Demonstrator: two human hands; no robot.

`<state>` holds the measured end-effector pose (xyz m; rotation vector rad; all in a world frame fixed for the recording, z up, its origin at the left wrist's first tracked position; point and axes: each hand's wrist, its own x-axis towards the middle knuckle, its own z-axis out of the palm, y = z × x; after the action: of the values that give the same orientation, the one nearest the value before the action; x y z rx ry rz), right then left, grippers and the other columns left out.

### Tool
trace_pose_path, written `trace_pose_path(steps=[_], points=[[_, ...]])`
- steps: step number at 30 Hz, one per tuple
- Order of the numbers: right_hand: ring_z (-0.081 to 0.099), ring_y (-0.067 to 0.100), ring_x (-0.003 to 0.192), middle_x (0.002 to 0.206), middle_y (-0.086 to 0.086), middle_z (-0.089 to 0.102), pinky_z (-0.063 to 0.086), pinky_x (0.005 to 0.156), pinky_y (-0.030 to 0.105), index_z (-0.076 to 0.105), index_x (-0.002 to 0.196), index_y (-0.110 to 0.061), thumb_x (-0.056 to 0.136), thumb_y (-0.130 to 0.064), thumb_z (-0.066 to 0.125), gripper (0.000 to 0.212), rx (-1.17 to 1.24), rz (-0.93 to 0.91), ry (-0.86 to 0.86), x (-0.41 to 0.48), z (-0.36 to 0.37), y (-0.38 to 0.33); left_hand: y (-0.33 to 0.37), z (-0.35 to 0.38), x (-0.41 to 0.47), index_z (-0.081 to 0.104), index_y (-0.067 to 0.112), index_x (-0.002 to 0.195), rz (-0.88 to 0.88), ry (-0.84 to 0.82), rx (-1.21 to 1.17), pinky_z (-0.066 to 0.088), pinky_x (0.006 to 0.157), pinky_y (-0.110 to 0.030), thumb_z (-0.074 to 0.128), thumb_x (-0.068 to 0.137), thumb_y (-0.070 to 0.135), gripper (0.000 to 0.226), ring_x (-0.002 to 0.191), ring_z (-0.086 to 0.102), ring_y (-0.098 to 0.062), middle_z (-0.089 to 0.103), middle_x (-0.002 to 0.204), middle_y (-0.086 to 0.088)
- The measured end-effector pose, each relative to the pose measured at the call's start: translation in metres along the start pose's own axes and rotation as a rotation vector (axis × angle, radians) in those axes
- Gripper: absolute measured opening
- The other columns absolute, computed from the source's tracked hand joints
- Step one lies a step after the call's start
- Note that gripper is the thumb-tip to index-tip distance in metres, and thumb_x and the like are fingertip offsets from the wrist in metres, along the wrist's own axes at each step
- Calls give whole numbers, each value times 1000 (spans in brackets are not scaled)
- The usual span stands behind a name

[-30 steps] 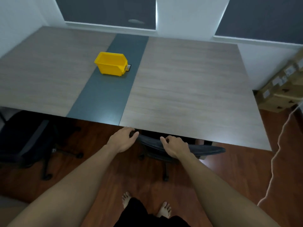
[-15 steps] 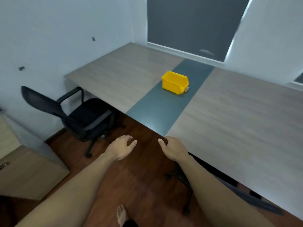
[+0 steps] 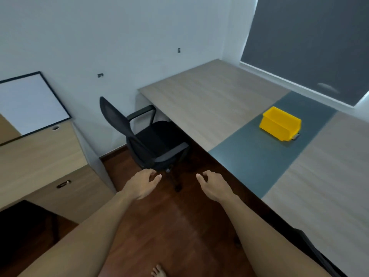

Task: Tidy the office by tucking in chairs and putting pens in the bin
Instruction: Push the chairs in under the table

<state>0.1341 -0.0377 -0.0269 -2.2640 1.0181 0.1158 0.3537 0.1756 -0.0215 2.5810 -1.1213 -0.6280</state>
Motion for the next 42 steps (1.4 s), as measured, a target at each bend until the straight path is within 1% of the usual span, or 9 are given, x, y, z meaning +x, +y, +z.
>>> trace_pose_path(steps=[5, 10, 16, 22, 29, 33, 38, 40, 42], points=[[60, 27, 132, 148, 7, 60, 53, 108, 51, 50, 154, -22, 105, -69, 36, 70, 12, -28, -28, 48, 31, -65, -71, -42, 25, 59, 23, 148, -60, 18, -29, 51, 110, -42, 30, 95, 78, 82, 133, 60, -21, 63, 146, 0], [57, 27, 135, 148, 6, 59, 52, 109, 50, 50, 154, -23, 103, -72, 35, 72, 21, -60, -70, 92, 54, -123, -125, -76, 54, 58, 20, 149, -94, 46, -42, 50, 112, -41, 36, 104, 70, 71, 134, 60, -21, 62, 149, -2], [60, 26, 131, 143, 5, 62, 53, 108, 49, 55, 147, -20, 104, -69, 37, 67, -14, -132, -92, 158, 64, -179, -164, -106, 102, 59, 18, 150, -111, 88, -75, 49, 112, -40, 39, 106, 66, 68, 134, 60, -21, 63, 148, -4], [61, 27, 130, 141, 7, 64, 52, 109, 52, 54, 149, -20, 104, -70, 35, 71, -8, -191, -109, 239, 68, -230, -196, -142, 154, 58, 17, 150, -168, 144, -100, 48, 114, -40, 41, 107, 63, 65, 138, 58, -22, 61, 152, -4], [64, 24, 122, 135, 4, 66, 56, 102, 49, 57, 145, -20, 100, -75, 32, 76, -19, -237, -173, 307, 78, -279, -228, -188, 206, 57, 16, 151, -220, 183, -95, 45, 115, -39, 42, 108, 59, 62, 139, 57, -22, 60, 153, -5], [64, 25, 122, 135, 3, 66, 56, 102, 48, 58, 144, -18, 102, -74, 33, 74, -4, -232, -217, 331, 87, -300, -247, -201, 235, 59, 15, 149, -203, 181, -97, 45, 112, -37, 43, 109, 57, 60, 136, 57, -22, 62, 149, -7], [64, 25, 115, 129, 4, 65, 57, 98, 49, 60, 139, -17, 103, -73, 32, 72, -34, -212, -239, 357, 108, -327, -269, -220, 277, 53, 14, 153, -134, 162, -77, 37, 113, -31, 44, 111, 49, 55, 141, 51, -22, 54, 154, -6], [64, 25, 114, 127, 4, 65, 57, 97, 49, 60, 136, -17, 103, -74, 31, 72, -37, -182, -223, 367, 118, -338, -287, -224, 299, 51, 15, 154, -76, 132, -76, 35, 117, -31, 43, 112, 49, 55, 145, 47, -21, 51, 158, -5], [65, 23, 110, 125, 3, 66, 58, 96, 48, 61, 134, -19, 101, -76, 30, 73, -22, -127, -198, 377, 128, -351, -308, -227, 322, 49, 17, 156, -27, 90, -65, 33, 125, -36, 42, 111, 53, 59, 152, 40, -21, 44, 164, -3]])
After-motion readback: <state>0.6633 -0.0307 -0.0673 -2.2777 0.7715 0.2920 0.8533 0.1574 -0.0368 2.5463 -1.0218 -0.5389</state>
